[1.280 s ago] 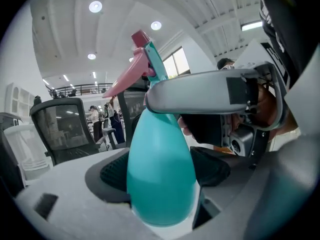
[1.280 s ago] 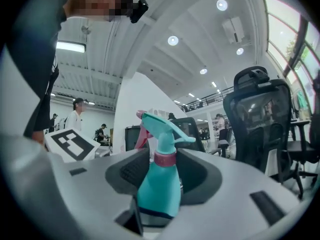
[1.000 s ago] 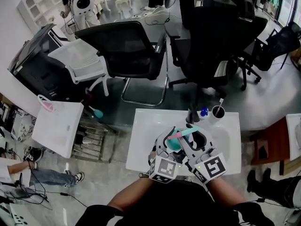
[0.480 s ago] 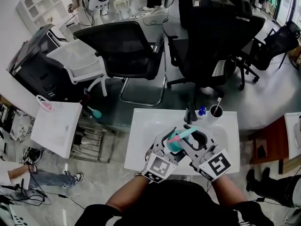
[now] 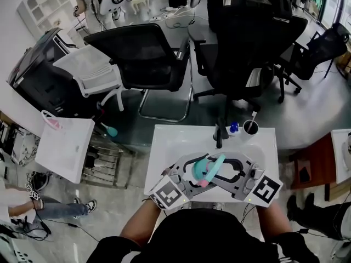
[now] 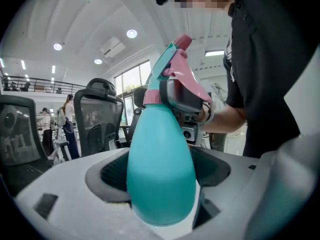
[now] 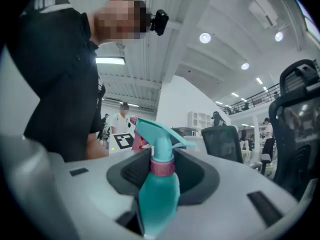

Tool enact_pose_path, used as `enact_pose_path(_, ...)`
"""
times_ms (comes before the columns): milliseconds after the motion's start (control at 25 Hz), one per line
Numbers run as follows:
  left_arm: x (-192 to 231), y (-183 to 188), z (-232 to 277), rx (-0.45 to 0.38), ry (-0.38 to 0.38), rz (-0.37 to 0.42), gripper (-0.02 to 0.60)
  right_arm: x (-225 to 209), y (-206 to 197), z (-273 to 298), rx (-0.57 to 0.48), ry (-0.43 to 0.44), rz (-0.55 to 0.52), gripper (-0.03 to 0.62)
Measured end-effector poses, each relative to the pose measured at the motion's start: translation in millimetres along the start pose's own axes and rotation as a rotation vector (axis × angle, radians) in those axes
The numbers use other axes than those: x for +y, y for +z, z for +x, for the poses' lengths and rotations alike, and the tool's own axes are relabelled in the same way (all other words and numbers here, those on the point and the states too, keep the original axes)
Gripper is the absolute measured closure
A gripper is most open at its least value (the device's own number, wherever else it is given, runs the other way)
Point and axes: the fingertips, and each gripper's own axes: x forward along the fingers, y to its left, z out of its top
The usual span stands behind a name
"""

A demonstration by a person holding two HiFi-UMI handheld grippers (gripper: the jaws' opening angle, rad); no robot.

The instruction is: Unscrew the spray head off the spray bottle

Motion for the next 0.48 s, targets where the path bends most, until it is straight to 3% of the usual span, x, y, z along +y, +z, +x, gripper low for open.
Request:
enact_pose_path(320, -41, 16, -12, -0.070, -0.280, 0.034, 0.198, 44, 1, -10, 0.067, 0.353, -0.090, 0.444)
enact_pose_path(480, -61, 17, -17, -0.063, -0.413, 0.037, 0.198, 61, 3, -15, 0.091, 0.535, -0.097, 0.444)
